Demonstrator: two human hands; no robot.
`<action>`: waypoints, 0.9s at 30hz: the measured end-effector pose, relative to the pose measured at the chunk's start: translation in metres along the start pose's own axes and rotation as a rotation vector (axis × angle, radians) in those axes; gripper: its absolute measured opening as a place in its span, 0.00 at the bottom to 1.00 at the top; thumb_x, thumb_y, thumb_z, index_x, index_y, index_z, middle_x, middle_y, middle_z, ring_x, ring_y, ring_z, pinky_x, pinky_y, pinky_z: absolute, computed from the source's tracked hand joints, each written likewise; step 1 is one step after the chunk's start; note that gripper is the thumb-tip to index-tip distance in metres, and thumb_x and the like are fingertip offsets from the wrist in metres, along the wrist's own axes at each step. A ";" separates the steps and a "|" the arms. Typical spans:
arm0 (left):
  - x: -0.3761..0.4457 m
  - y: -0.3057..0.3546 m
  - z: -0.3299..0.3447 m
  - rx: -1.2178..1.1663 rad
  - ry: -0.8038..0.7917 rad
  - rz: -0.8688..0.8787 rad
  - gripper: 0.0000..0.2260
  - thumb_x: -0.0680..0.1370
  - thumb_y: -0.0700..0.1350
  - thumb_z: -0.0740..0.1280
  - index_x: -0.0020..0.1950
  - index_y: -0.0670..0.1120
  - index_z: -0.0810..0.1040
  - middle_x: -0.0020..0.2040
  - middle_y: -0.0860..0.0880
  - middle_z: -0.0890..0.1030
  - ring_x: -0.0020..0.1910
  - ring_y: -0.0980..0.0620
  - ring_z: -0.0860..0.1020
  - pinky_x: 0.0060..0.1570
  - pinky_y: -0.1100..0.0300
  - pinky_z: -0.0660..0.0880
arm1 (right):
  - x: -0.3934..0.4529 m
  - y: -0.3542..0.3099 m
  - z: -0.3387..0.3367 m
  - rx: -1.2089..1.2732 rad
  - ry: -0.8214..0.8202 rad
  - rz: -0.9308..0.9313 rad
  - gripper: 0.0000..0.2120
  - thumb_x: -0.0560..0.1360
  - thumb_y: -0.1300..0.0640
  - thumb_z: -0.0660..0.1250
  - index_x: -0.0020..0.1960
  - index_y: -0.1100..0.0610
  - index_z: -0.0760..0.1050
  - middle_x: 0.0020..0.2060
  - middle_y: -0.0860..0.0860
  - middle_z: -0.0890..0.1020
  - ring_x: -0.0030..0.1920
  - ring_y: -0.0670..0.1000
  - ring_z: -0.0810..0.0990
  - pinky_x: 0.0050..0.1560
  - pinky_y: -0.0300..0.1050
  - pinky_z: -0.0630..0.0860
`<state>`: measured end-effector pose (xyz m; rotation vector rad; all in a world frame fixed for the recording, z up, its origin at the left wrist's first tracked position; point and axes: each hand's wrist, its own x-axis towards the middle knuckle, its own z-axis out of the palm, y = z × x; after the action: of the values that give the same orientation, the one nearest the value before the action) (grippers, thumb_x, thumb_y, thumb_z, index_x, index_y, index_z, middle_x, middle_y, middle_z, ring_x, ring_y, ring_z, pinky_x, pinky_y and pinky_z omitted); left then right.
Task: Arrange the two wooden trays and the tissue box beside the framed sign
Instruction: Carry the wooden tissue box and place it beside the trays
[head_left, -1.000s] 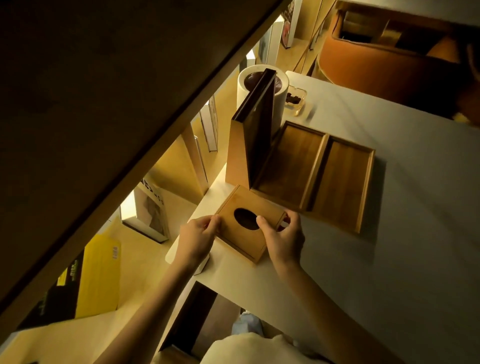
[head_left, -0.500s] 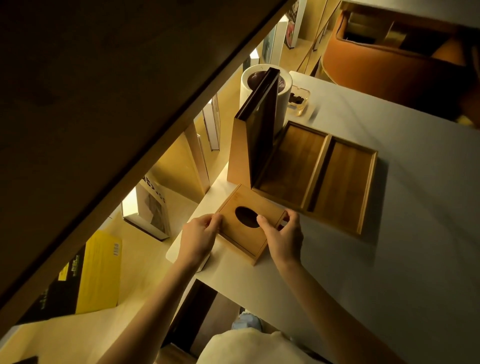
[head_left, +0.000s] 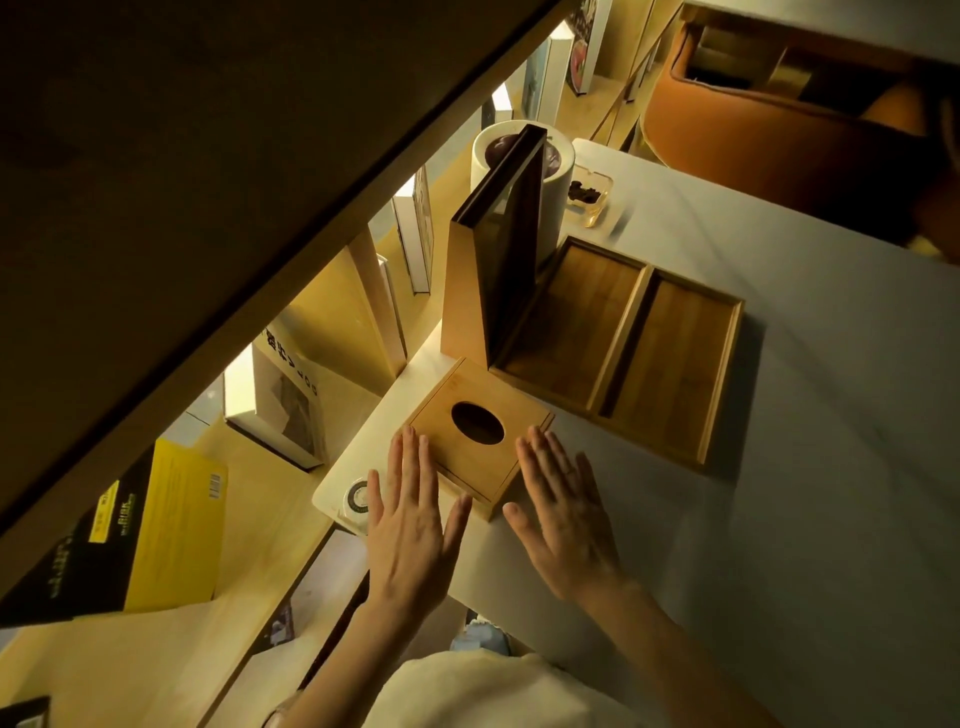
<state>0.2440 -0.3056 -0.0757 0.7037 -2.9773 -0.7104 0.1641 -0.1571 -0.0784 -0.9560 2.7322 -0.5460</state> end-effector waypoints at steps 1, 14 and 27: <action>0.000 0.001 0.001 -0.004 -0.009 -0.009 0.31 0.70 0.67 0.34 0.66 0.54 0.27 0.69 0.52 0.28 0.70 0.53 0.29 0.71 0.52 0.34 | -0.001 0.001 0.002 -0.008 -0.012 -0.002 0.29 0.75 0.39 0.44 0.69 0.45 0.32 0.71 0.47 0.37 0.72 0.47 0.34 0.67 0.36 0.24; 0.008 -0.002 -0.001 -0.019 -0.021 -0.026 0.30 0.71 0.66 0.35 0.66 0.55 0.26 0.68 0.53 0.26 0.70 0.54 0.29 0.71 0.51 0.33 | 0.011 0.002 0.003 -0.017 -0.055 -0.032 0.31 0.74 0.39 0.42 0.67 0.44 0.27 0.69 0.45 0.30 0.70 0.45 0.30 0.64 0.33 0.21; 0.030 -0.011 -0.003 -0.029 0.035 -0.045 0.27 0.73 0.62 0.36 0.66 0.56 0.26 0.69 0.55 0.27 0.70 0.56 0.29 0.70 0.53 0.31 | 0.042 0.000 0.006 0.007 -0.056 -0.094 0.30 0.74 0.39 0.42 0.66 0.43 0.26 0.68 0.43 0.30 0.70 0.44 0.30 0.68 0.38 0.30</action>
<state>0.2220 -0.3290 -0.0807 0.7756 -2.9226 -0.7335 0.1337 -0.1855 -0.0863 -1.0852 2.6454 -0.5359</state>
